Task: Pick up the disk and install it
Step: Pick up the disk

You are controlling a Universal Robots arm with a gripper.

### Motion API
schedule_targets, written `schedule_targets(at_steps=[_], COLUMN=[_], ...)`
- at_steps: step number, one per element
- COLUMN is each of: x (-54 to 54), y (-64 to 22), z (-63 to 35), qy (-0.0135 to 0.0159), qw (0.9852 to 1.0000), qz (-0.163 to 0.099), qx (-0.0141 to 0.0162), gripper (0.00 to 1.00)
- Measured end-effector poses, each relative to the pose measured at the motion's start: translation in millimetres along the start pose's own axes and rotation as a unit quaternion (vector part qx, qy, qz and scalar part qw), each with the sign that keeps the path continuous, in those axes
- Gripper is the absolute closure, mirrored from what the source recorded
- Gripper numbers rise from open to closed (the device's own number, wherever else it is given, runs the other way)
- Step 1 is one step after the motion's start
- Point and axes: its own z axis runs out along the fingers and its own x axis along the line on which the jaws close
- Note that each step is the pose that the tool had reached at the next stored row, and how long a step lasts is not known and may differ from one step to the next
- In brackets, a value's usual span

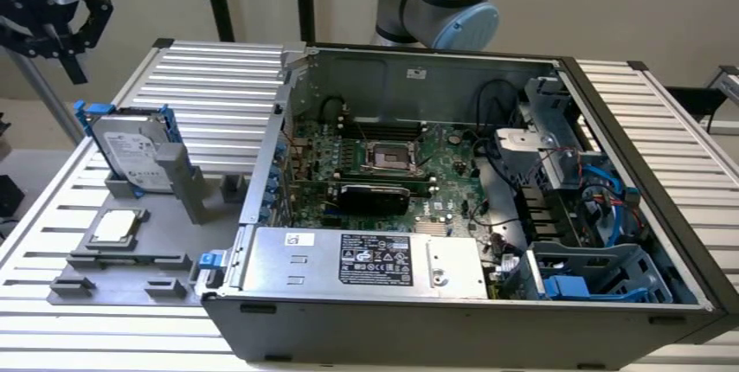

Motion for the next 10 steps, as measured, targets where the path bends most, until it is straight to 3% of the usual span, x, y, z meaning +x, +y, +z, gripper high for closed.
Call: schedule_targets(at_steps=[5,10], x=[0.0,-0.1], y=[0.0,0.0], z=[0.8,1.4], qy=[0.0013,0.0024], qw=[0.999,0.9959], qz=[-0.045,-0.091], qx=[0.0014,0.003], gripper=[0.89,0.89])
